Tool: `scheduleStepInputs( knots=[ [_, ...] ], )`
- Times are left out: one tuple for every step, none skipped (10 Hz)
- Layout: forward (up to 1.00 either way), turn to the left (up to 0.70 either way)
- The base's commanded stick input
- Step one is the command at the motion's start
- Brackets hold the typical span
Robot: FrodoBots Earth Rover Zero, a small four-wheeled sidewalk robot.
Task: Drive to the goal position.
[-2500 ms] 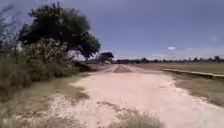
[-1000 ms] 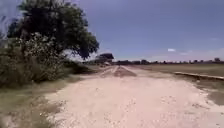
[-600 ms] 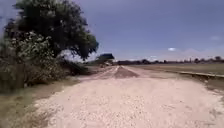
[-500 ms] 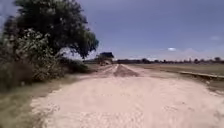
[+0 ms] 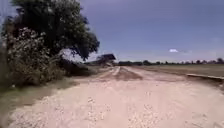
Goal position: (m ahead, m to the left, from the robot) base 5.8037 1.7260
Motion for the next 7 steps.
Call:
scheduleStepInputs(
  knots=[
    [0.70,0.00],
    [0.70,0.00],
    [0.70,-0.03],
    [0.70,-0.16],
    [0.70,-0.22],
    [0.70,0.00],
    [0.70,0.00]
  ],
)
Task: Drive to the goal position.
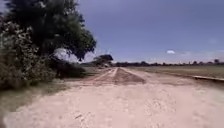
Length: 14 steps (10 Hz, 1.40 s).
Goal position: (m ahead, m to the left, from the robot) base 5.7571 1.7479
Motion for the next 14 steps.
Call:
scheduleStepInputs(
  knots=[
    [0.70,0.00],
    [0.70,0.00],
    [0.70,0.00],
    [0.70,0.00],
    [0.70,0.00],
    [0.70,0.00],
    [0.70,0.00],
    [0.70,0.00],
    [0.70,0.00],
    [0.70,0.00],
    [0.70,0.00],
    [0.70,0.00],
    [0.70,0.00],
    [0.70,0.00]
  ],
)
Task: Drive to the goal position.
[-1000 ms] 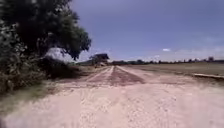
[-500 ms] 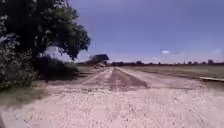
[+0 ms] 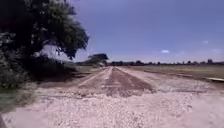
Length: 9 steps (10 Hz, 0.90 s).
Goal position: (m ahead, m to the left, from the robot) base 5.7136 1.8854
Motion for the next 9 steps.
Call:
scheduleStepInputs(
  knots=[
    [0.70,0.00],
    [0.70,0.00],
    [0.70,0.00],
    [0.70,0.00],
    [0.70,0.00],
    [0.70,0.00],
    [0.70,0.00],
    [0.70,0.00],
    [0.70,0.00]
  ],
)
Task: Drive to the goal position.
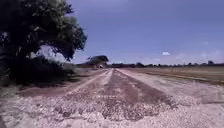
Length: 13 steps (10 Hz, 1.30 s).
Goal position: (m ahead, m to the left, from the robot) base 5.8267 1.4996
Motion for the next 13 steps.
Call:
scheduleStepInputs(
  knots=[
    [0.70,0.00],
    [0.70,0.00],
    [0.70,0.00],
    [0.70,0.10],
    [0.70,0.18],
    [0.70,0.00],
    [0.70,0.00],
    [0.70,0.00],
    [0.70,0.00],
    [0.70,0.00],
    [0.70,0.00],
    [0.70,0.00],
    [0.70,0.00]
  ],
)
